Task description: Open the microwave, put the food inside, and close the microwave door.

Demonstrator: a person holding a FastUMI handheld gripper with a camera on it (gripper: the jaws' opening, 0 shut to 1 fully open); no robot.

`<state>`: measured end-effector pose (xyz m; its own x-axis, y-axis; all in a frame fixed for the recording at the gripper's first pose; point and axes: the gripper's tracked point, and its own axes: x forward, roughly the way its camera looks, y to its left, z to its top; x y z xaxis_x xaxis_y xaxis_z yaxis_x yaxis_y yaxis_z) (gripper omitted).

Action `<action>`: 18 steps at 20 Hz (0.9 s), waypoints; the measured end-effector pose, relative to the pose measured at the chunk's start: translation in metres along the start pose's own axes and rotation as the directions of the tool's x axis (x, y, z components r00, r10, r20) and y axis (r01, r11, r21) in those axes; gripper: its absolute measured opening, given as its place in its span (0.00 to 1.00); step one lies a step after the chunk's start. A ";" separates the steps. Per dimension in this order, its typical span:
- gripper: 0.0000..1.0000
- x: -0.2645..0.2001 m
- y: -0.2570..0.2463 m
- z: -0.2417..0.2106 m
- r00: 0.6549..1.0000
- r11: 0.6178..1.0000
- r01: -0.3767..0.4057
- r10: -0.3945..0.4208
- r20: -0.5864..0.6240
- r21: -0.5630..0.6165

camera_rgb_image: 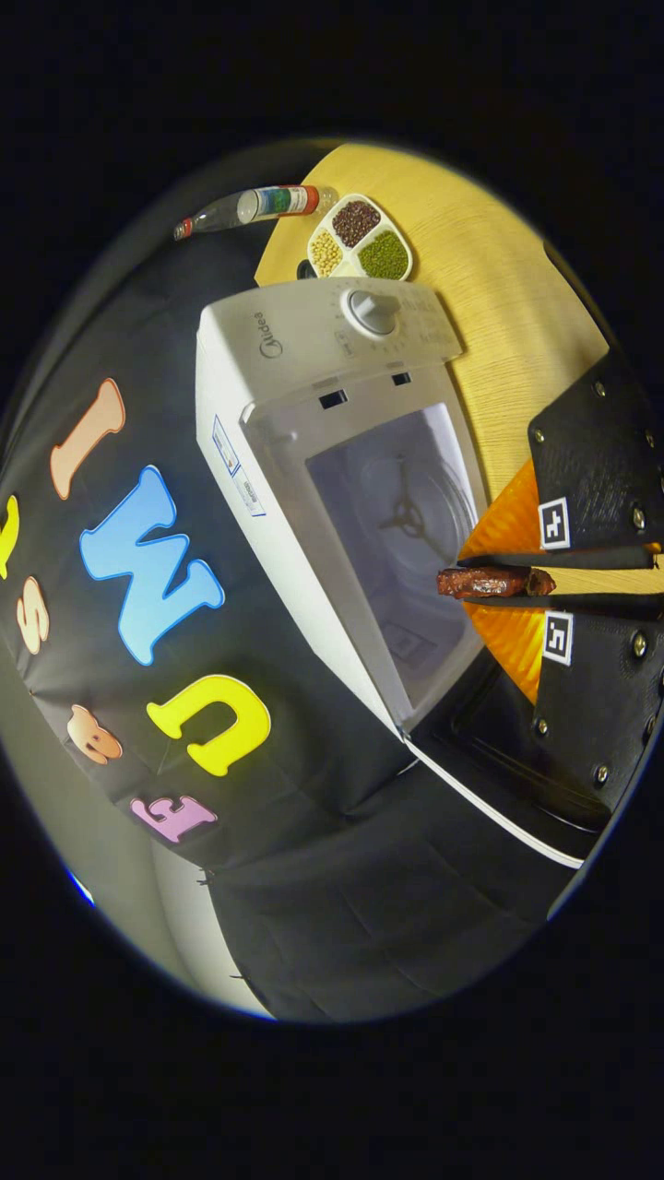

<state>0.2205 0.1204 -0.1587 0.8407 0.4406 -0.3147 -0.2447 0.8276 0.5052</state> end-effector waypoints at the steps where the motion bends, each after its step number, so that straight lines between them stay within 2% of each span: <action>1: 0.10 0.014 -0.005 0.000 1.000 1.000 0.009 -0.009 0.006 0.001; 7: 0.10 0.072 -0.012 0.011 0.998 0.998 -0.015 0.011 0.062 0.060; 11: 0.10 0.100 -0.016 -0.002 0.999 0.998 0.004 -0.007 0.044 0.061; 18: 0.11 0.131 -0.022 -0.010 0.998 0.999 0.045 -0.044 0.047 -0.020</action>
<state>0.3312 0.1631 -0.2186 0.8726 0.3868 -0.2982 -0.2161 0.8533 0.4744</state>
